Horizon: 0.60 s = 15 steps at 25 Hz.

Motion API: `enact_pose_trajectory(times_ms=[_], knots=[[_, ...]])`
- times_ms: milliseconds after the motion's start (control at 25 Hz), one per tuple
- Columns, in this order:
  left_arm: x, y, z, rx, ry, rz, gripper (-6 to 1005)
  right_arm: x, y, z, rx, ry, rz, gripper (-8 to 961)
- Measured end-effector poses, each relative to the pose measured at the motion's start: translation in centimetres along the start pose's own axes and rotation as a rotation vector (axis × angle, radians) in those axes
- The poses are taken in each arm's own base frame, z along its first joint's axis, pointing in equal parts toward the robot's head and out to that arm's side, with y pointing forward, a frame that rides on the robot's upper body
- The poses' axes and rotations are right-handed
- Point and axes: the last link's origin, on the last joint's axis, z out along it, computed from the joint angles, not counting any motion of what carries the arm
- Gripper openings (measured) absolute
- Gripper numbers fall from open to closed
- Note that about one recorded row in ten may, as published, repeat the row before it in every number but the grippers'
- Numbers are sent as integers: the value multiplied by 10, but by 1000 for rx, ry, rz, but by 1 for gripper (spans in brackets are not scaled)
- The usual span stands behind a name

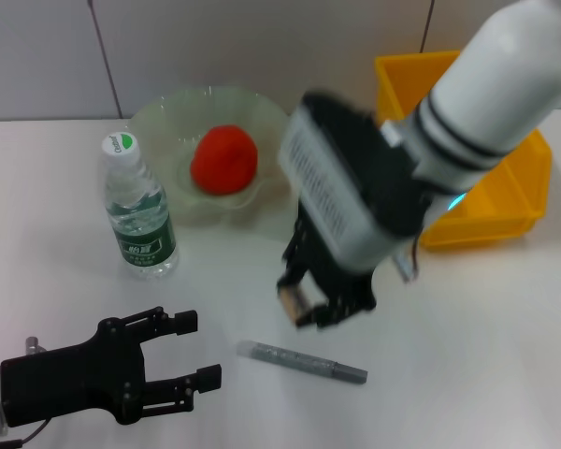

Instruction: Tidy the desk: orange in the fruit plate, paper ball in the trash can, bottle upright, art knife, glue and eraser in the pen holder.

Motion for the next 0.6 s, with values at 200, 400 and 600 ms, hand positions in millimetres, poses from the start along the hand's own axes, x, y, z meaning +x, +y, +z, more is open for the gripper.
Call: enact_pose_trajectory(times_ms=[200,400,600], knots=[[0,0,-1,0,-2,1,829,20,-12,-24,100,-53,126,427],[0,0,-4,0,-4,2,830,35,-21,-41,178,-98,210,432],[0,0,-5,-1,-4,0,830,48,-33,-56,271,-133,293,437]])
